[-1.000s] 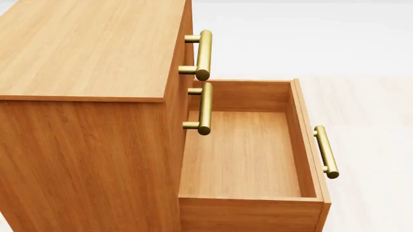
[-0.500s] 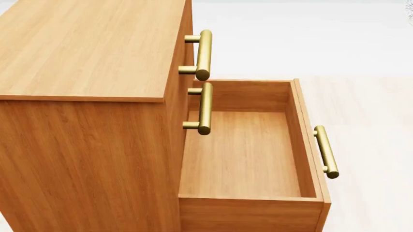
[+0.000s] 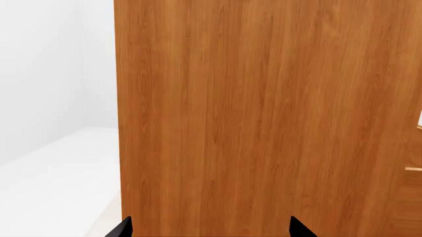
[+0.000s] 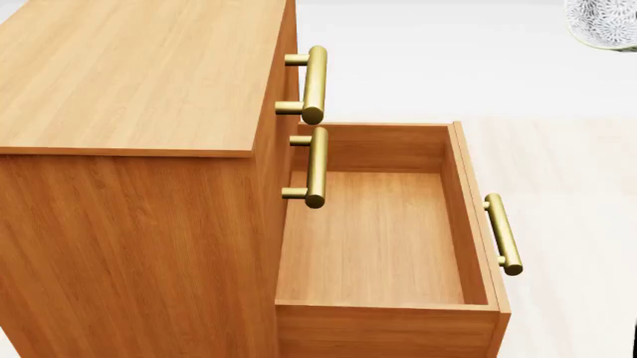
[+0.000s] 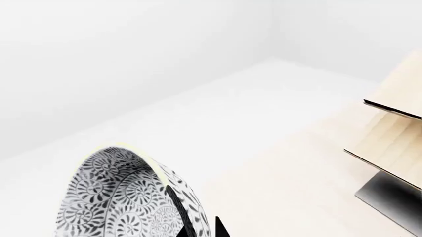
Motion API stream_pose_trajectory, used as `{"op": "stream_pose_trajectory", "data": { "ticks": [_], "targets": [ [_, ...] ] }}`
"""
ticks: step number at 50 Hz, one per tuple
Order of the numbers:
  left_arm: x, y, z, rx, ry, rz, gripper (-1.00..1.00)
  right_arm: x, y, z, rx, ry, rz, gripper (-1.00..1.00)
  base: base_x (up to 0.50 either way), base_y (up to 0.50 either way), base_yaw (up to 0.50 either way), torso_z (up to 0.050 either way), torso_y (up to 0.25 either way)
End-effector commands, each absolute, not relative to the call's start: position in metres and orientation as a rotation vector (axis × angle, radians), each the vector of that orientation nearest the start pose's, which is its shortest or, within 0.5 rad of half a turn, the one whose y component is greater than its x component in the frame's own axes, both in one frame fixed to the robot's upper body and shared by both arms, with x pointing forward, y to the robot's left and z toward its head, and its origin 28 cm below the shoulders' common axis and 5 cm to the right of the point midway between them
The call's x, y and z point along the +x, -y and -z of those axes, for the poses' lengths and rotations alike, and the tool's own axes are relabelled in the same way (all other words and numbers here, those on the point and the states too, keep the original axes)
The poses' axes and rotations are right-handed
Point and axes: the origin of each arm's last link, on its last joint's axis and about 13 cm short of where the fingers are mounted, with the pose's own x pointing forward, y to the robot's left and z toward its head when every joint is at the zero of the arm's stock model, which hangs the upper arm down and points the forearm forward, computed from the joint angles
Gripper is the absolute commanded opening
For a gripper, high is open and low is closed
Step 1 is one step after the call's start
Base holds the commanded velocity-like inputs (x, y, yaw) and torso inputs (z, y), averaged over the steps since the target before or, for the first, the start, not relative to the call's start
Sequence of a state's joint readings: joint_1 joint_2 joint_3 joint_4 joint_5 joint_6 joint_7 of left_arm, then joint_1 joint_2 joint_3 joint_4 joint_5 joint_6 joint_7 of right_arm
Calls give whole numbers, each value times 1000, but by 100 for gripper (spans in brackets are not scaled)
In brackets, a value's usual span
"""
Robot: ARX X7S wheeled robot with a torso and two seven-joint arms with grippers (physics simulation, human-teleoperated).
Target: Put the bowl in the bottom drawer of the cabinet and close it.
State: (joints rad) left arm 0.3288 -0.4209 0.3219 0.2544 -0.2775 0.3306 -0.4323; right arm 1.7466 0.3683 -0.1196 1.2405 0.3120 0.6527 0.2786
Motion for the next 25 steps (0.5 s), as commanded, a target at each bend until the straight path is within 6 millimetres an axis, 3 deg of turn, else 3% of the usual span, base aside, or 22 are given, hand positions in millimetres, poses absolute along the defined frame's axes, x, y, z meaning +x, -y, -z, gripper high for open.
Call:
{"op": "stream_pose_trajectory", "data": {
  "ticks": [1,25],
  "targets": [
    [125,-222,-26,-59,118,-33,100,404,223,-339,225,-172,450,-100,0,0,0,0,0],
    [124,-223,-27,-64,116,-32,100,412,200,-318,217,-238,375,-100,0,0,0,0,0]
  ]
}}
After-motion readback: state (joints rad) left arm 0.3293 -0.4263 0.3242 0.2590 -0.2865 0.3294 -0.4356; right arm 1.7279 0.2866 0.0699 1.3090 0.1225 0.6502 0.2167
